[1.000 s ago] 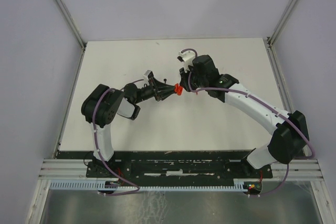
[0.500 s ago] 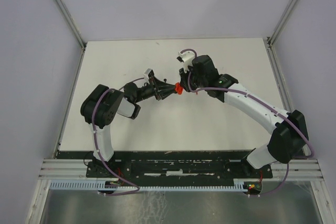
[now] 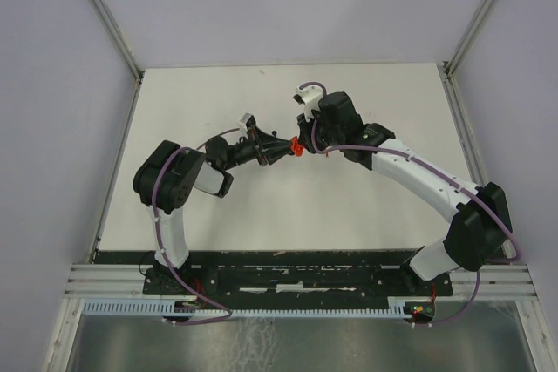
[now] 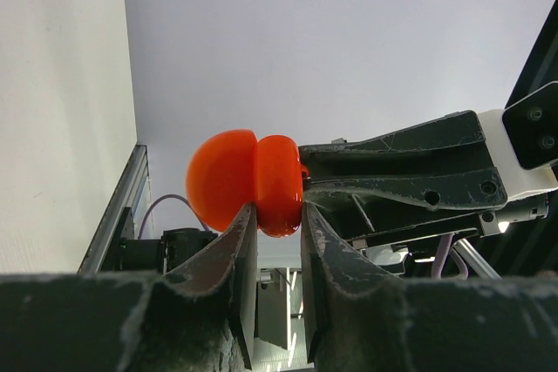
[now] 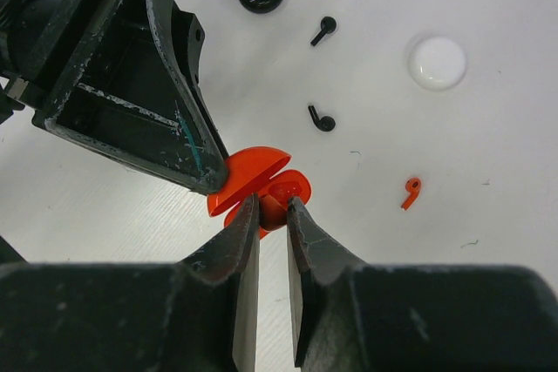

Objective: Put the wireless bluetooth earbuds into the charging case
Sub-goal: Adjust the earbud with the charging case.

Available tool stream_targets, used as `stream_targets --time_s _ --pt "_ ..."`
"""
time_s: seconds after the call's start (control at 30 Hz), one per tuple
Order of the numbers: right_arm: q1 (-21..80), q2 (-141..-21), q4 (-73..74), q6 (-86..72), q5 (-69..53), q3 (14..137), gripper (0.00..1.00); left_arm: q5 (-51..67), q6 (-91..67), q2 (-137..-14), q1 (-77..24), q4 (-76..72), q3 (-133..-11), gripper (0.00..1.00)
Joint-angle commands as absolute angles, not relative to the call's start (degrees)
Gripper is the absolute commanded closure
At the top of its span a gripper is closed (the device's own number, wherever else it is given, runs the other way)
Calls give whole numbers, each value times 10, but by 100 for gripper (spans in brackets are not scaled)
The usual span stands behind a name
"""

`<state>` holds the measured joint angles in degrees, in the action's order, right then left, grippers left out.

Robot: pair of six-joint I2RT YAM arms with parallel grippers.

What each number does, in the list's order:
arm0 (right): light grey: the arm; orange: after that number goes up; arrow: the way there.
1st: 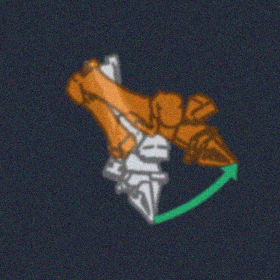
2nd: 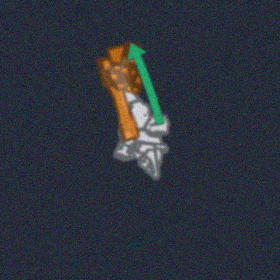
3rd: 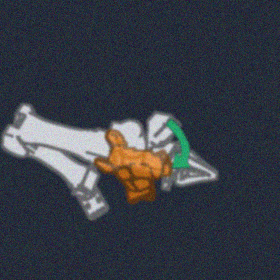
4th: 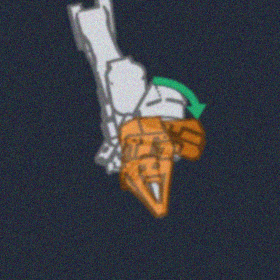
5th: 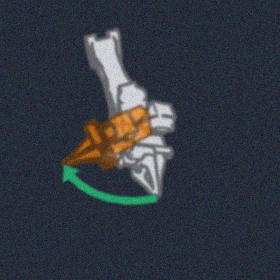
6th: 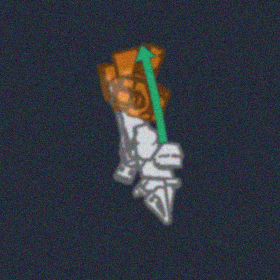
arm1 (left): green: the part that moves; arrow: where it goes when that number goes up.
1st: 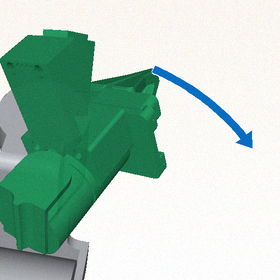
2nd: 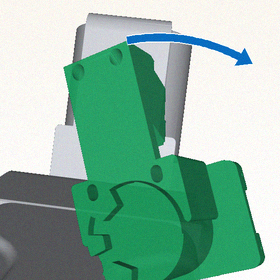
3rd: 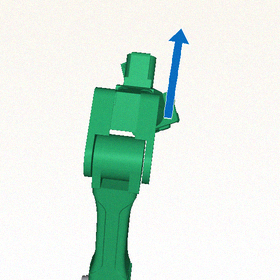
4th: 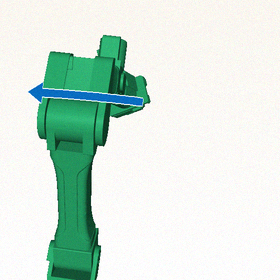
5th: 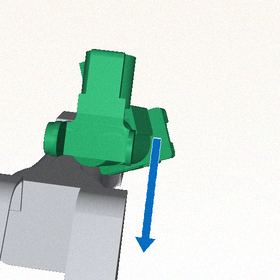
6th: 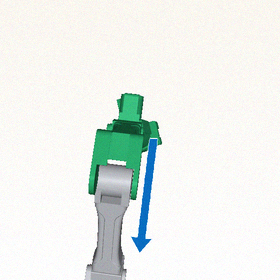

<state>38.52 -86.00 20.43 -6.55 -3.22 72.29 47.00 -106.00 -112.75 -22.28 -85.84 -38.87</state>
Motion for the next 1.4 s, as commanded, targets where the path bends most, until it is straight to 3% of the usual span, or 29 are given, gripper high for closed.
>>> stream_targets --time_s 0.0,0.23,0.37,0.5,1.37 --pt "385 -860 188 -62 -39 722 78 483 -1034 -1102 -226 -893 -409 97" --pt "385 -866 188 -66 -41 722 67 483 -1033 -1100 -226 -890 -409 97" --pt "385 -866 185 -71 -37 724 49 483 -1031 -1100 -227 -889 -408 97" --pt "385 -853 167 -81 -20 719 43 483 -1029 -1102 -227 -888 -407 97" --pt "385 -865 164 -95 37 735 41 484 -1028 -1094 -229 -885 -406 97"
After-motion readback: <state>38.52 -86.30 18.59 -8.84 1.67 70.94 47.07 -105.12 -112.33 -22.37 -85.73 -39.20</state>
